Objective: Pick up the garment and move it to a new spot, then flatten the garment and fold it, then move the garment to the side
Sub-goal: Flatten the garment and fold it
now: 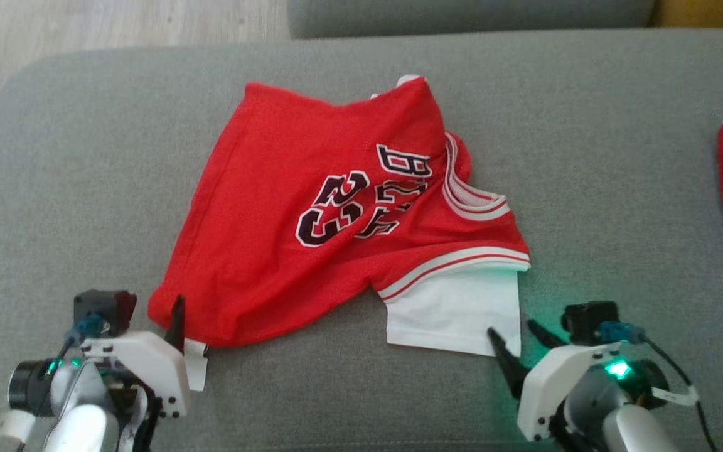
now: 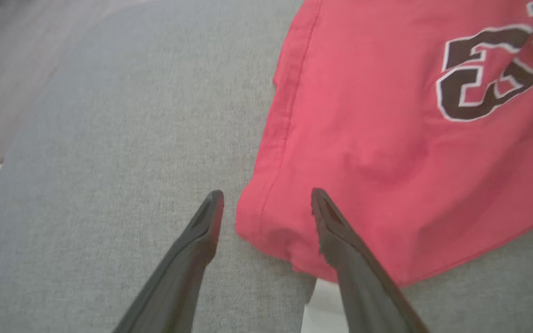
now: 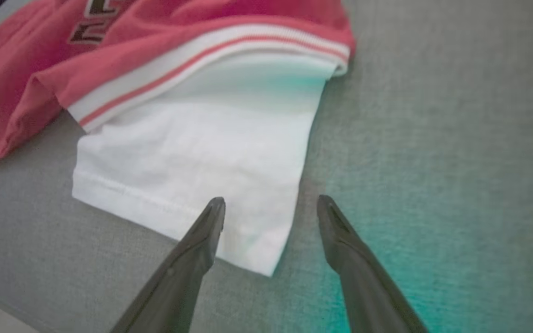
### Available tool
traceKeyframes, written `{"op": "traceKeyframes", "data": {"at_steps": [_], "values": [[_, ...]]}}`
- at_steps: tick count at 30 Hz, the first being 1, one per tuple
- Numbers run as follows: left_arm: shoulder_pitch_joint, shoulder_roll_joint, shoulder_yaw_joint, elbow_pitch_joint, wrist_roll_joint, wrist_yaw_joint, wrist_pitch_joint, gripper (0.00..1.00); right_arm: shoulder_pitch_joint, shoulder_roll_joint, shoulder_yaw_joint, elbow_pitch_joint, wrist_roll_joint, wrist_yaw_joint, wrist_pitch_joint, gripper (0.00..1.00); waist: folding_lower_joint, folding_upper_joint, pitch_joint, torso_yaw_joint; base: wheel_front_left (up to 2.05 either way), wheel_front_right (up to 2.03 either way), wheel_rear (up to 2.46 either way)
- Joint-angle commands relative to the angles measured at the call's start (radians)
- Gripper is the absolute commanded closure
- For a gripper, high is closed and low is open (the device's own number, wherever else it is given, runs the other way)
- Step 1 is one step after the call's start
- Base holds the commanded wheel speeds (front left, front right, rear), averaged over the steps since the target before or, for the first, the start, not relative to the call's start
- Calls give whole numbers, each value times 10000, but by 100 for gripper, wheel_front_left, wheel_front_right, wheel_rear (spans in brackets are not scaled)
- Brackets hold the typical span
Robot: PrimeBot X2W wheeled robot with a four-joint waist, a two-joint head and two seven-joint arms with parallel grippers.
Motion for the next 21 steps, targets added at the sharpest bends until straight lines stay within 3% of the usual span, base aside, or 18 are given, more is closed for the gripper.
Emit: {"op": "traceKeyframes", "data": {"at_steps": [1, 9, 21], "values": [[-491, 306, 399, -378, -84, 30, 228, 0, -340, -60, 398, -268, 121, 75, 209, 0, 0, 0, 249, 21, 0, 0, 0], [-280, 543, 549, -792, -634, -176, 1195, 0, -115, -60, 711, -482, 24, 75, 938, 0, 0, 0, 512, 4, 0, 0, 0], [-330, 746, 662, -573, -1035, -334, 1577, 0, -296, -60, 877, -619, 5, 75, 1178, 0, 0, 0, 888, -235, 0, 0, 0]]}}
